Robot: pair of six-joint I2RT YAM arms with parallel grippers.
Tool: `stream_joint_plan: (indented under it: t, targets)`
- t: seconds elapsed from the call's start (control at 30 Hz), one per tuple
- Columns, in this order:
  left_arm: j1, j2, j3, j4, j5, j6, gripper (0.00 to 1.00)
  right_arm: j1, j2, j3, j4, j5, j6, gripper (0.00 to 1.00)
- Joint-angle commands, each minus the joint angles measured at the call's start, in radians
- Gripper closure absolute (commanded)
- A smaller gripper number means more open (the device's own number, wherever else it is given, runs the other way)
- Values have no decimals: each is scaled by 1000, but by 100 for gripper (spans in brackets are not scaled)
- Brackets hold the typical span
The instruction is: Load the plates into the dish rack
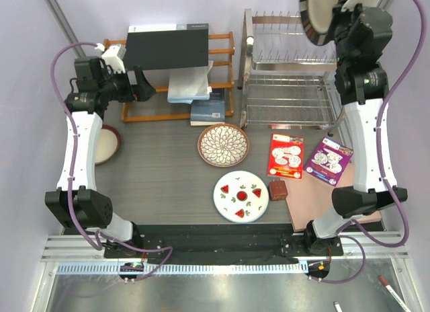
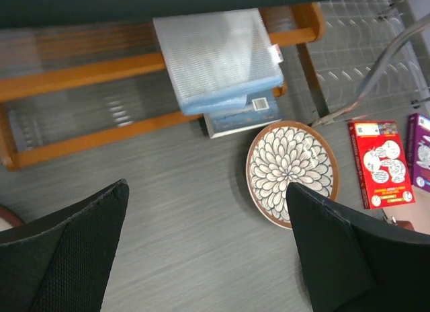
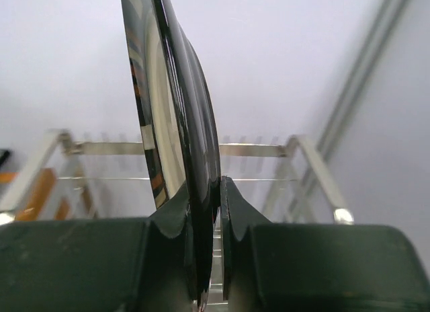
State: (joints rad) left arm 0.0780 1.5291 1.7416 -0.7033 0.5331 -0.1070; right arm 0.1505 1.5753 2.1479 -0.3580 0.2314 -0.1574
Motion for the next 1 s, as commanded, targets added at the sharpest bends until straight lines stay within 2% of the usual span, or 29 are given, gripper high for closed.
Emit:
stream_joint_plan:
  t: [0.0, 0.13, 0.23, 0.37, 0.5, 0.97]
  targets:
    - [-56, -78, -135, 102, -168, -108, 0, -127, 9, 131, 262, 59, -50, 99]
    - [-153, -147, -233, 126, -281, -132, 1, -233, 46, 182, 218, 29, -47, 99]
    - [-156, -179, -293, 146, -227, -209, 0, -281, 77, 201, 209, -3, -53, 99]
    - [-159, -204, -381, 191, -174, -244, 0, -290, 130, 285, 176, 3, -56, 99]
    - [-161, -231, -435, 222, -153, -267, 0, -292, 158, 302, 156, -1, -65, 99]
    - [-161, -225, -475, 254, -143, -286, 1, -293, 207, 262, 151, 6, -65, 99]
